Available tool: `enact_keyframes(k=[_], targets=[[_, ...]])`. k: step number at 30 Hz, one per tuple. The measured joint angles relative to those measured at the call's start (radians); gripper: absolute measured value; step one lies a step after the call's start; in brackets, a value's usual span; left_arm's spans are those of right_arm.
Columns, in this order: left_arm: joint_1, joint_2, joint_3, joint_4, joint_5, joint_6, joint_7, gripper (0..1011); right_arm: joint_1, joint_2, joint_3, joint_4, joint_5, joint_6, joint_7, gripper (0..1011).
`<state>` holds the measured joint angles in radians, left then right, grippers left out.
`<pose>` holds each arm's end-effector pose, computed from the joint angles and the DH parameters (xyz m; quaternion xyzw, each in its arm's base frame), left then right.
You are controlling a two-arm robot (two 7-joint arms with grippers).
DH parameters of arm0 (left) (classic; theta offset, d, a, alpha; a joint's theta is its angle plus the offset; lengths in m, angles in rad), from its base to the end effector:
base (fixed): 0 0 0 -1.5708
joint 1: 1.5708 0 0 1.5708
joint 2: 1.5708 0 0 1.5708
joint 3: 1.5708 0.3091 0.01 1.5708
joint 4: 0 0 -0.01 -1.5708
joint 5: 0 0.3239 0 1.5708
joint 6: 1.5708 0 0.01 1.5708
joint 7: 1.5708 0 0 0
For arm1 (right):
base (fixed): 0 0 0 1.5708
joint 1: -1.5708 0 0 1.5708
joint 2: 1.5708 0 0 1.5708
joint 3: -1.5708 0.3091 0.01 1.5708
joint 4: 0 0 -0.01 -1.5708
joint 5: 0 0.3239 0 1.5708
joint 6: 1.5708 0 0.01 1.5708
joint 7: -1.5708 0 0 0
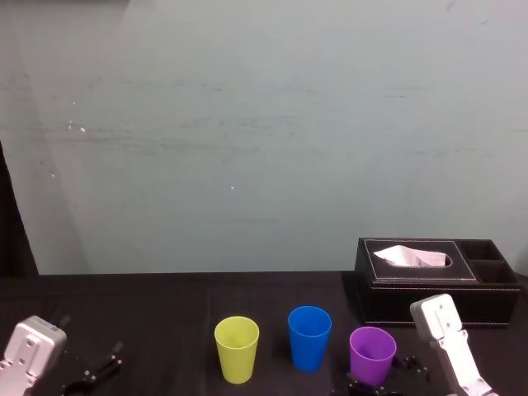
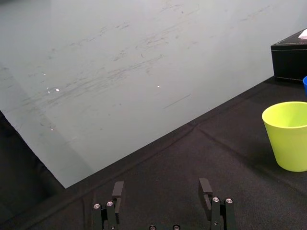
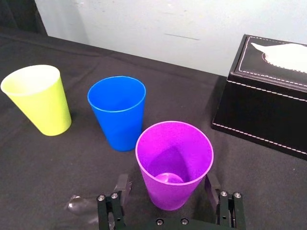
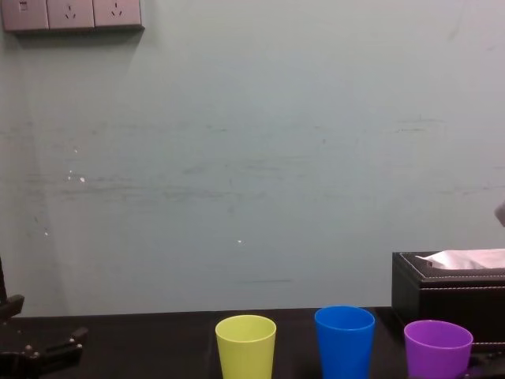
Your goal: Stack the three plastic cups sequentially using one hand.
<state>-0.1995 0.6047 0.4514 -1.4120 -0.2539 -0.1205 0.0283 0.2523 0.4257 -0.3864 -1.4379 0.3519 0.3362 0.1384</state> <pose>0.3755 0.0895 -0.3206 0.1415 -0.1325 0.5799 0.7913 0.3999 -0.0341 -0.2963 -0.1828 0.0714 -0.5385 0.8195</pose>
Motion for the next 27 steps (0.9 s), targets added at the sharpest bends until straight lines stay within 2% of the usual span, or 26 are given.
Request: enact_keyframes(k=[27], targets=[[0.000, 0.000, 0.000, 0.000, 0.000, 0.000, 0.000, 1000, 0.033, -0.073, 0.030, 0.089, -0.063, -0.039, 0.024, 1002]])
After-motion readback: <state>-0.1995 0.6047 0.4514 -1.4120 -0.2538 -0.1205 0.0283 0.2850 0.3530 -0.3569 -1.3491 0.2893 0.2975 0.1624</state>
